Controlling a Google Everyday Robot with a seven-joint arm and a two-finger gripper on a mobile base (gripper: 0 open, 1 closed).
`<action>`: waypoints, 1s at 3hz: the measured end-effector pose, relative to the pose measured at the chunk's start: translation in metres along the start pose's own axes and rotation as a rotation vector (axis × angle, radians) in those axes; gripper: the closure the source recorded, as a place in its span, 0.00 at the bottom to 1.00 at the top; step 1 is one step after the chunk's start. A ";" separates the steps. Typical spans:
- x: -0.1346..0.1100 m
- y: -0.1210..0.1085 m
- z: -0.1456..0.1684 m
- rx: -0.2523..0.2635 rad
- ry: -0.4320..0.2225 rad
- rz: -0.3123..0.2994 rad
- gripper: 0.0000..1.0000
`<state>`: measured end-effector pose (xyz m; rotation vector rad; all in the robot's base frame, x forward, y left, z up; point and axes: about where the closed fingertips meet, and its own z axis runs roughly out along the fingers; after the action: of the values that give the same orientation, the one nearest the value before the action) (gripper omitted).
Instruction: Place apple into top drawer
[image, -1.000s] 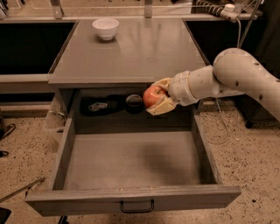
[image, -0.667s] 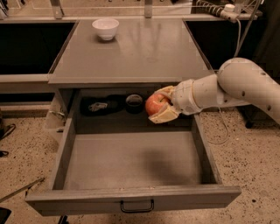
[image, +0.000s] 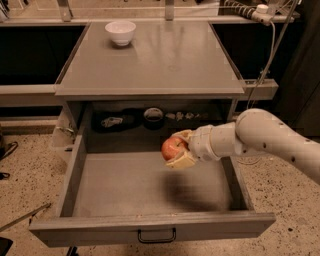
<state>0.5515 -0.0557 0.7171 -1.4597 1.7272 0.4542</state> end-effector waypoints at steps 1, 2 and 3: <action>0.035 0.014 0.039 -0.018 0.009 0.033 1.00; 0.066 0.021 0.073 -0.021 0.050 0.056 1.00; 0.066 0.021 0.073 -0.021 0.050 0.056 1.00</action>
Offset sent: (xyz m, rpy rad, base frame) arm 0.0103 0.0175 -0.1516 -0.0670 0.1060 -0.0573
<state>0.5569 -0.0404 0.6182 -1.4520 1.8119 0.4707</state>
